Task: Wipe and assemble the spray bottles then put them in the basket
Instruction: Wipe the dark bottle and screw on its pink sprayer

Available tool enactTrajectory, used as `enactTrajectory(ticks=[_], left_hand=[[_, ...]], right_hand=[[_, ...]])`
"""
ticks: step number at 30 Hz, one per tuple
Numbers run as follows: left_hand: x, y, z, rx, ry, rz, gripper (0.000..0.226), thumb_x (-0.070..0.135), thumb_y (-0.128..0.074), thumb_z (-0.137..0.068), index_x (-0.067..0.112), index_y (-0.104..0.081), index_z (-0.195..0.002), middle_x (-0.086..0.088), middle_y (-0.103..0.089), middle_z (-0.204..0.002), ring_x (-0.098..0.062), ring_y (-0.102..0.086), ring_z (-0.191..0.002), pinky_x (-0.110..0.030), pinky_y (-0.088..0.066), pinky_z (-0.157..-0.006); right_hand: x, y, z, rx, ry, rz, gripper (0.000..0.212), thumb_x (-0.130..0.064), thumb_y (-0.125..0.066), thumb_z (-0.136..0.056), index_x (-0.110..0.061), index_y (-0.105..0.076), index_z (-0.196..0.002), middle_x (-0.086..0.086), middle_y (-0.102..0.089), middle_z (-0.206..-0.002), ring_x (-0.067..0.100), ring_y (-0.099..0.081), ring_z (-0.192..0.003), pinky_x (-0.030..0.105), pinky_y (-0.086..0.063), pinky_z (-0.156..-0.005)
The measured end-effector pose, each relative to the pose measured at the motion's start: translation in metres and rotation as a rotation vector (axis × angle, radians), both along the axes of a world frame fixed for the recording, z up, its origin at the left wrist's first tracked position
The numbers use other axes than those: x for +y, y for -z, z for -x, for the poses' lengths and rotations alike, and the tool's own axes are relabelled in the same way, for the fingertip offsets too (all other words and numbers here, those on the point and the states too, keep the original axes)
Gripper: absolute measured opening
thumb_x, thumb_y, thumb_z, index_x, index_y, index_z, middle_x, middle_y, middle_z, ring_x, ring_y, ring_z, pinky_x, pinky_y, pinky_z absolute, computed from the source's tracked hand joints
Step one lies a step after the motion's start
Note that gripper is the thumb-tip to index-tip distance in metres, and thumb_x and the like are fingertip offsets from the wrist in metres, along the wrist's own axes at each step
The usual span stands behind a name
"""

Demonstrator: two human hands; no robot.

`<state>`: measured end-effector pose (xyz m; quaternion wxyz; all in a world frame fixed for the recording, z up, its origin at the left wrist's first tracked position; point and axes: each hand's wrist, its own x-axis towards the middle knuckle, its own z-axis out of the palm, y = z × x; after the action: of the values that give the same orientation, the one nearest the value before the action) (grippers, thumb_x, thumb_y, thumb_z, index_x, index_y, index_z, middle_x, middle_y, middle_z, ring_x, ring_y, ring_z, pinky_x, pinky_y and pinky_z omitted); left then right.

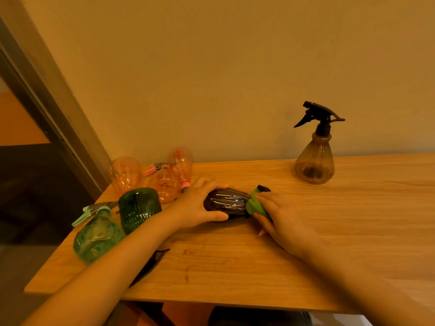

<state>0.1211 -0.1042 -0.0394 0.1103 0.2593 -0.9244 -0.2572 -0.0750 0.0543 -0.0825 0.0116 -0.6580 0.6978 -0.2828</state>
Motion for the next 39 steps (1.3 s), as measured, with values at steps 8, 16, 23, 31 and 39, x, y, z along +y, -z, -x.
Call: enactTrajectory(ticks=[8,16,23,31,39], left_hand=[[-0.001,-0.002,0.001,-0.016,0.001,-0.023,0.07,0.046,-0.076,-0.074,0.039,-0.04,-0.134,0.01,-0.035,-0.13,-0.01,-0.039,-0.12,-0.026,-0.039,-0.098],[-0.002,-0.002,0.0,0.003,-0.009,-0.054,0.065,0.043,-0.076,-0.075,0.045,-0.039,-0.128,0.012,-0.034,-0.13,-0.009,-0.038,-0.121,-0.02,-0.035,-0.095],[-0.005,-0.009,0.007,-0.047,-0.003,-0.065,0.062,0.047,-0.074,-0.075,0.051,-0.038,-0.124,0.01,-0.037,-0.129,-0.012,-0.041,-0.121,-0.034,-0.041,-0.103],[-0.008,-0.012,0.008,-0.07,0.01,-0.048,0.064,0.048,-0.074,-0.075,0.045,-0.04,-0.13,0.01,-0.04,-0.128,-0.01,-0.044,-0.118,-0.03,-0.043,-0.1],[-0.011,-0.011,0.004,-0.129,-0.044,-0.008,0.077,0.059,-0.069,-0.071,0.038,-0.036,-0.138,0.008,-0.024,-0.134,-0.013,-0.031,-0.126,-0.032,-0.037,-0.107]], right_hand=[[0.031,0.009,0.0,0.316,-0.166,0.084,0.043,-0.04,-0.04,-0.096,-0.012,-0.065,-0.118,0.004,-0.065,-0.121,0.021,-0.061,-0.112,0.036,-0.053,-0.091],[0.009,0.003,0.011,0.007,-0.01,0.156,0.06,-0.047,-0.036,-0.09,-0.008,-0.052,-0.133,0.007,-0.049,-0.141,0.019,-0.038,-0.133,0.038,-0.032,-0.11],[0.013,0.015,0.017,0.122,-0.162,0.11,0.048,-0.041,-0.044,-0.092,-0.011,-0.06,-0.125,0.005,-0.054,-0.136,0.02,-0.044,-0.129,0.035,-0.033,-0.107],[0.03,0.014,0.024,0.008,-0.237,0.178,0.043,-0.042,-0.04,-0.097,-0.015,-0.058,-0.124,-0.002,-0.057,-0.128,0.01,-0.049,-0.12,0.024,-0.04,-0.102],[0.045,0.007,0.037,-0.539,0.182,0.423,0.019,-0.05,-0.042,-0.088,-0.044,-0.058,-0.097,-0.019,-0.063,-0.087,0.004,-0.059,-0.077,0.016,-0.043,-0.064]])
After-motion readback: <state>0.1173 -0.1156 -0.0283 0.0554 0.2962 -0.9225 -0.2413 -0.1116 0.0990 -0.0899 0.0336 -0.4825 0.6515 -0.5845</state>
